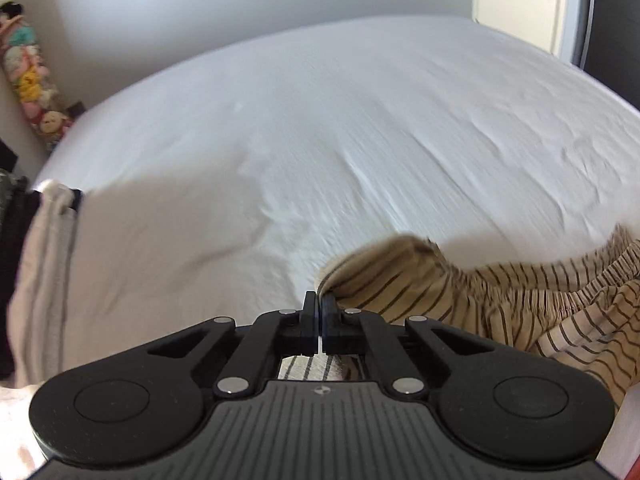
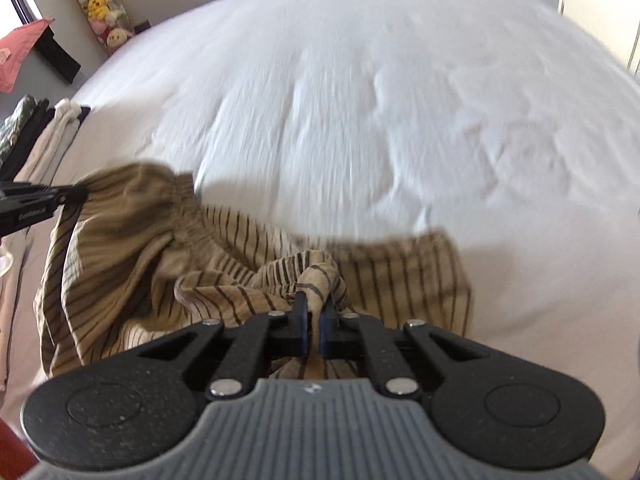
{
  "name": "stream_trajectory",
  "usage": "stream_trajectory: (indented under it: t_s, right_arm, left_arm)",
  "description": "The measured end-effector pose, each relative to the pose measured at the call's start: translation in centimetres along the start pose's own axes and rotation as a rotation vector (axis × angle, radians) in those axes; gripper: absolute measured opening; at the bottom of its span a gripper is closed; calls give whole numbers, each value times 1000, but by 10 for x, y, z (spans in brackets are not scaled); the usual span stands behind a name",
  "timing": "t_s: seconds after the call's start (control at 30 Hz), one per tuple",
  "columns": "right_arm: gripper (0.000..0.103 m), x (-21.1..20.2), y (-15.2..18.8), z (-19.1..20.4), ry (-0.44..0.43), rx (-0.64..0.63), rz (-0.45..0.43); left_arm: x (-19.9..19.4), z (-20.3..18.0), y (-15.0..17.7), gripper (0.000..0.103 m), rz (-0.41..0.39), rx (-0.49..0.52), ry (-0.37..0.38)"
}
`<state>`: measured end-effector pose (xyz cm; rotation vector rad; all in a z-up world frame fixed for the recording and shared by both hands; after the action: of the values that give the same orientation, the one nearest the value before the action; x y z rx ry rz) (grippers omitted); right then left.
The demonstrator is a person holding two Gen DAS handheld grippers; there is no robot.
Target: Fold clothes
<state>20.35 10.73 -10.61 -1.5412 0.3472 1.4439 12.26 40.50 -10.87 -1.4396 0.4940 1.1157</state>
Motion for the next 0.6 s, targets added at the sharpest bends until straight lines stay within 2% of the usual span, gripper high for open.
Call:
stream_trajectory:
  t_s: [0.13, 0.33, 0.43, 0.53, 0.6]
  right_arm:
    - [5, -33, -41, 12, 25, -58, -137]
    - [5, -104, -108, 29, 41, -101, -371]
    - [5, -134, -118, 34, 37, -127, -437]
    - [5, -164, -127, 40, 33, -152, -501]
    - [6, -161, -116, 40, 37, -185, -474]
  left_arm:
    - [-46, 19, -18, 1, -112, -46, -75]
    - [-132, 56, -53, 1, -326, -152, -198]
    - [-175, 69, -64, 1, -404, -187, -215]
    - [-194, 68, -57, 1, -407, -156, -237]
    - [-188, 60, -43, 1, -363, -109, -246]
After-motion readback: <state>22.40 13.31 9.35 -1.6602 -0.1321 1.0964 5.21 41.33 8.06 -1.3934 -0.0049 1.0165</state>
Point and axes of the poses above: each gripper's, at about its wrist camera, not at the fingertips, and x roughly the way its jaws point, z to its left, y to its underside, the point moved 6 cm from there along x, roughly the way its jaws point, and after that the axes turned 9 degrees about z, right-handed, at the moved point
